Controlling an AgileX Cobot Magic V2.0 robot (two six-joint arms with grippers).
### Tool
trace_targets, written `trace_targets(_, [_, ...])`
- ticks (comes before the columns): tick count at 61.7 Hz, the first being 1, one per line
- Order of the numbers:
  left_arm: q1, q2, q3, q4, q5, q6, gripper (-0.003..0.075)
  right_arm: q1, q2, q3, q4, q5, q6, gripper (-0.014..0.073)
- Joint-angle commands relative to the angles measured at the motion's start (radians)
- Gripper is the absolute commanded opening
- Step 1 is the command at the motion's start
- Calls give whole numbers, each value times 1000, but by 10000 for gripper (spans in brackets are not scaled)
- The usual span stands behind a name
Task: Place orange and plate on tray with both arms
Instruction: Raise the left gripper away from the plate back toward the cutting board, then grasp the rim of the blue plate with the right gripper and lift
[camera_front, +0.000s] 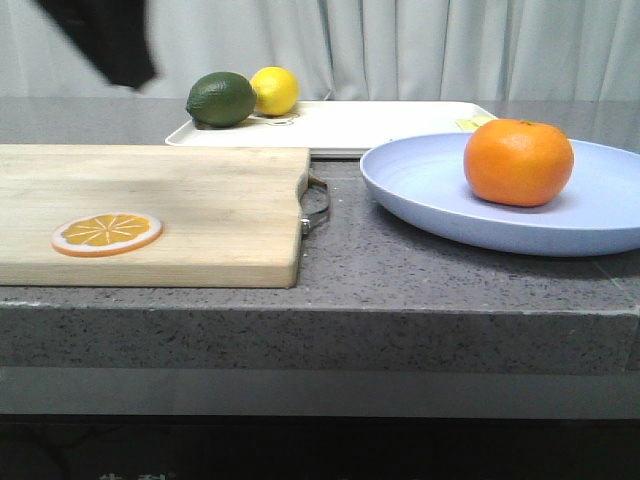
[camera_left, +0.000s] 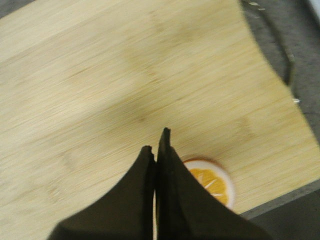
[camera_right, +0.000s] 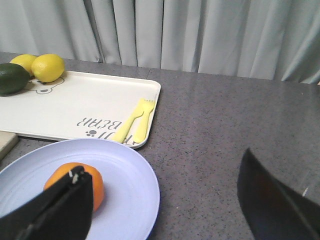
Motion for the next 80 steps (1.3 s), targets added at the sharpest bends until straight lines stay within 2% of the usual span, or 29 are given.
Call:
trace_targets(1, [97, -132, 79, -1, -84, -11, -18, -3, 9, -34, -3, -74, 1, 591])
trace_targets(15, [344, -374, 317, -9, -185, -11, -18, -3, 9, -34, -3, -73, 1, 591])
trace_targets(24, [413, -550, 483, -13, -311, -11, -18, -3, 9, -34, -3, -72, 1, 591])
trace_targets(42, [425, -980, 833, -74, -570, -11, -18, -3, 52, -34, -3, -63, 1, 591])
trace_targets(52, [425, -1203, 958, -74, -602, -9, -18, -3, 122, -35, -3, -62, 1, 591])
trace_targets(67, [425, -1446, 1025, -74, -617, -9, -18, -3, 303, -41, 112, -54, 1, 590])
trace_targets(80, [425, -1478, 1027, -74, -627, -9, -18, -3, 532, -140, 148, -28, 1, 590])
